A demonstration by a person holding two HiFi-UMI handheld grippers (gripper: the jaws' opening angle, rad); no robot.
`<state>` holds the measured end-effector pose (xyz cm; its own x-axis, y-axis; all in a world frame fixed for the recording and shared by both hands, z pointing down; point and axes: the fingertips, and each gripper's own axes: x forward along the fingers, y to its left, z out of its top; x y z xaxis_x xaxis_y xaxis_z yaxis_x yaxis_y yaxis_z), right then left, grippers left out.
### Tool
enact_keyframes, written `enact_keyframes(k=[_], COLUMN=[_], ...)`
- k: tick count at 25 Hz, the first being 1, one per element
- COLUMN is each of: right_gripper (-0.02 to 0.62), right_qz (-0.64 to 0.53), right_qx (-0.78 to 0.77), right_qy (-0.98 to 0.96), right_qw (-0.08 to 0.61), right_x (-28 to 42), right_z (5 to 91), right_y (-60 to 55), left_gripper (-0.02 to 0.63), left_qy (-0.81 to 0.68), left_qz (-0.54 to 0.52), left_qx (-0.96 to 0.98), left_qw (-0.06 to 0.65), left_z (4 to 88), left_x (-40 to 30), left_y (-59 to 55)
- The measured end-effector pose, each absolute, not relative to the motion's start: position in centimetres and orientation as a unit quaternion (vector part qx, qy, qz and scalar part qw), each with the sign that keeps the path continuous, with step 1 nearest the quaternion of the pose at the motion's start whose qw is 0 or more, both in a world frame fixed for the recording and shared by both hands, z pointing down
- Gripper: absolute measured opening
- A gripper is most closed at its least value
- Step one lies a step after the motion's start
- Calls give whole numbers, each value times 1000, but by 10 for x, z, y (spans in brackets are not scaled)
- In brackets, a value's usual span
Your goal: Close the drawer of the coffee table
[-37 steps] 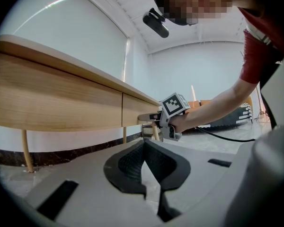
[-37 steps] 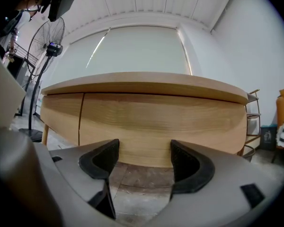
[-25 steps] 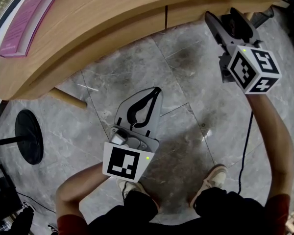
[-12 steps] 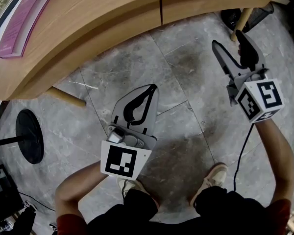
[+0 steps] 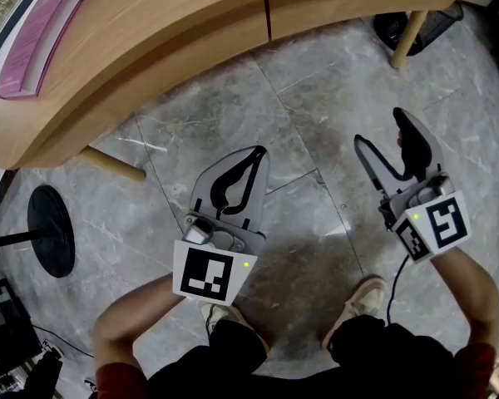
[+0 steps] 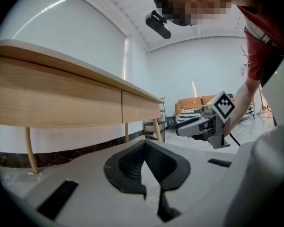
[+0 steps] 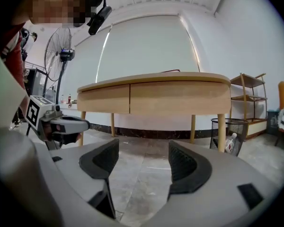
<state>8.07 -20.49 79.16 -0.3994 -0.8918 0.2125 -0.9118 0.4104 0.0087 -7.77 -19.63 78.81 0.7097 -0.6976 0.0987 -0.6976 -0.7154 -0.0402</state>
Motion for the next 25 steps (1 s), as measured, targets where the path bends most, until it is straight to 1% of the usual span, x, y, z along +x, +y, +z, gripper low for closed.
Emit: enact_keyframes(k=[3,9,25], right_gripper=[318,318,316], right_qz=[62,40,58], right_qx=[544,566,564], right_qy=[-833,-821,-821], right_qw=[80,62,70], right_x=[81,86,94], right_z=[789,791,812], right_y=[-189,-173,-174], left_gripper=[6,6,6], left_qy=[-378,-377,-380], left_qz=[52,54,67], left_qx=[925,924,922], left_qw=[-3,-25,-19], left_z=[789,794,809], left_x=[-78,-83,-87], left_y=[-193,-188,-185])
